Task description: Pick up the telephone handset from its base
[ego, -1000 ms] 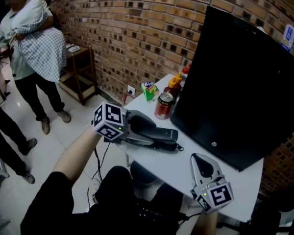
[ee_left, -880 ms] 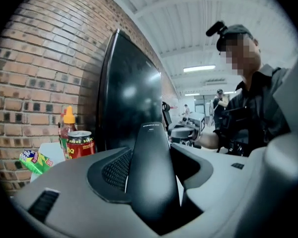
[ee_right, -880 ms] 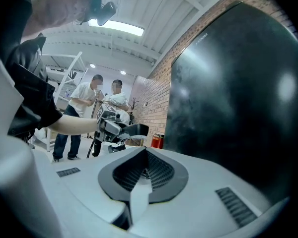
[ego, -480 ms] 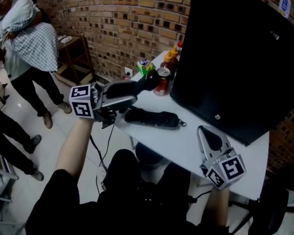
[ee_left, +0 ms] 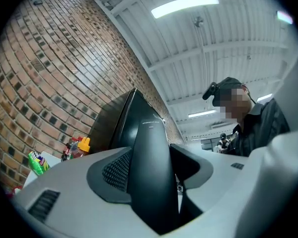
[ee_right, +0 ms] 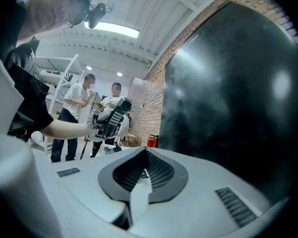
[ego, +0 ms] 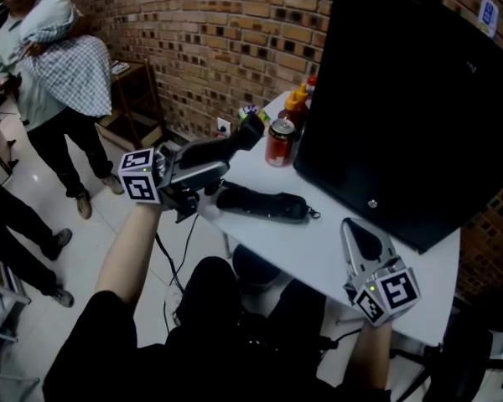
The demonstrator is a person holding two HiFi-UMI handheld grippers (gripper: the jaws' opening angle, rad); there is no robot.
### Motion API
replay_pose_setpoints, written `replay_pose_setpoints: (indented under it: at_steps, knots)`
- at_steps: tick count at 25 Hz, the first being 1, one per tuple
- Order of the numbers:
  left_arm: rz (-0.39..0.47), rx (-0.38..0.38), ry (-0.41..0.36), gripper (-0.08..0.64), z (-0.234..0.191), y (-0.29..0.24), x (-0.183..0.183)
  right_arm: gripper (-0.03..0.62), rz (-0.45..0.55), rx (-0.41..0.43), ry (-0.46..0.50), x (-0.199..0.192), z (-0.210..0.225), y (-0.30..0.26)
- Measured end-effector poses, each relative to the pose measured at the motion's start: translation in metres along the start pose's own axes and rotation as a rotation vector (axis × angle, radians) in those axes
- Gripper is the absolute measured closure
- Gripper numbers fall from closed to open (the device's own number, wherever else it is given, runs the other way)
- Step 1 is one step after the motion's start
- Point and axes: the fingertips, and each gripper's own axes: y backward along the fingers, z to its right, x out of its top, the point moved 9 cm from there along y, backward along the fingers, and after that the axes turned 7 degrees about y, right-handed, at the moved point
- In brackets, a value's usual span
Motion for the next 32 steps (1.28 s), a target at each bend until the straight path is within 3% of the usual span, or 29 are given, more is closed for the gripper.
replay_pose_setpoints:
  at_steps: [13, 32]
  knots:
    - [-0.085, 0.03, -0.053, 0.307, 0.006, -0.002, -0.014, 0.583, 0.042, -0.018, -0.018, -0.003, 0.001, 0.004]
    - [-0.048, 0.036, -0.021, 0.307, -0.002, 0.007, -0.021, 0.583, 0.052, -0.033, -0.055, -0.007, 0.012, 0.007]
